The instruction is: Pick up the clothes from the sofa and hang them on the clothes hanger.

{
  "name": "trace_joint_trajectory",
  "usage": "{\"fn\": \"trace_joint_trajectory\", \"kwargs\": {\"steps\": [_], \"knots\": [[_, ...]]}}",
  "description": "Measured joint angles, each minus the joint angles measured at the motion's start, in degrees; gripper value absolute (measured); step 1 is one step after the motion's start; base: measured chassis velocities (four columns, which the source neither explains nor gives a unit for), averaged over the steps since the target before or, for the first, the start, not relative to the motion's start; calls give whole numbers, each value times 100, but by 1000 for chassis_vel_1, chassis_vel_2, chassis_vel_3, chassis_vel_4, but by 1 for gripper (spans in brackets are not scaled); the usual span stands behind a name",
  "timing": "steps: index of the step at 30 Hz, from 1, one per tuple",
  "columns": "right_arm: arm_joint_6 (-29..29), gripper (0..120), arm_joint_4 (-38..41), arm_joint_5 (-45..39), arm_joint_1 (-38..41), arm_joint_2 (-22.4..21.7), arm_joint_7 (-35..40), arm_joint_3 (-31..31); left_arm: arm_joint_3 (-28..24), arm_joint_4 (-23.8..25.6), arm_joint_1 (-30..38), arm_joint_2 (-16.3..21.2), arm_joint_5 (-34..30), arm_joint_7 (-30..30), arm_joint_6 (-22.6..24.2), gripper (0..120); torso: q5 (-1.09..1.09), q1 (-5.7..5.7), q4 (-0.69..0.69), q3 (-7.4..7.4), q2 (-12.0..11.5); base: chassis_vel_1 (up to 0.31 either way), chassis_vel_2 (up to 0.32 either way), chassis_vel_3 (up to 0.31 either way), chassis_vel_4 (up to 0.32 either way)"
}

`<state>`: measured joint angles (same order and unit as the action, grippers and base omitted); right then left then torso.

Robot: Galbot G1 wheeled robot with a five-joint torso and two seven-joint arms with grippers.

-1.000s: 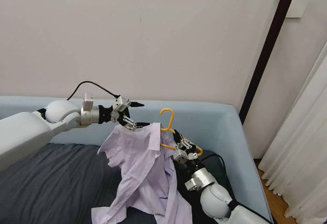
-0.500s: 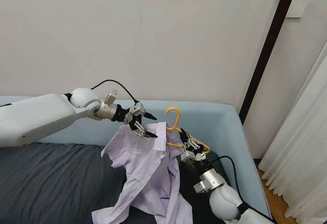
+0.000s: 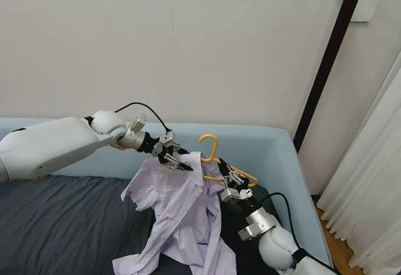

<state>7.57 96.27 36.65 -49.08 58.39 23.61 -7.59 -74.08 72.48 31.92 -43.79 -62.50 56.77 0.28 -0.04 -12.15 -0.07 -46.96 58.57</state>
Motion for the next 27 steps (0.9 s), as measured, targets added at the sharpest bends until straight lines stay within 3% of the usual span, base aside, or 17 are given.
{"fn": "trace_joint_trajectory", "kwargs": {"steps": [4, 6, 9, 21, 27], "knots": [[14, 4, -4, 16, -4, -2, 8, -5, 19, 17, -43, 5, 0, 2, -8, 26, -1, 0, 0, 0, 0, 0, 0, 0, 0], [44, 4, -11, 57, -19, -9, 27, -10, 36, 20, -83, 6, 8, 2, -20, 13, -1, 0, 0, 0, 0, 0, 0, 0, 0], [57, 4, -12, 62, -27, -12, 30, -10, 42, 18, -98, 5, 23, 2, -45, 7, 0, 0, 0, 0, 0, 0, 0, 0, 0], [56, 4, 98, 108, -198, -58, 13, 80, 200, -98, -309, -47, 83, -22, -154, 7, 0, 0, -1, 0, 1, 0, 0, 0, 0], [-130, 21, 431, -396, -527, -154, -6, 213, 326, -166, -490, -27, 175, -44, -179, 7, 0, 0, 1, 0, 0, 0, 0, 0, 0]]}}
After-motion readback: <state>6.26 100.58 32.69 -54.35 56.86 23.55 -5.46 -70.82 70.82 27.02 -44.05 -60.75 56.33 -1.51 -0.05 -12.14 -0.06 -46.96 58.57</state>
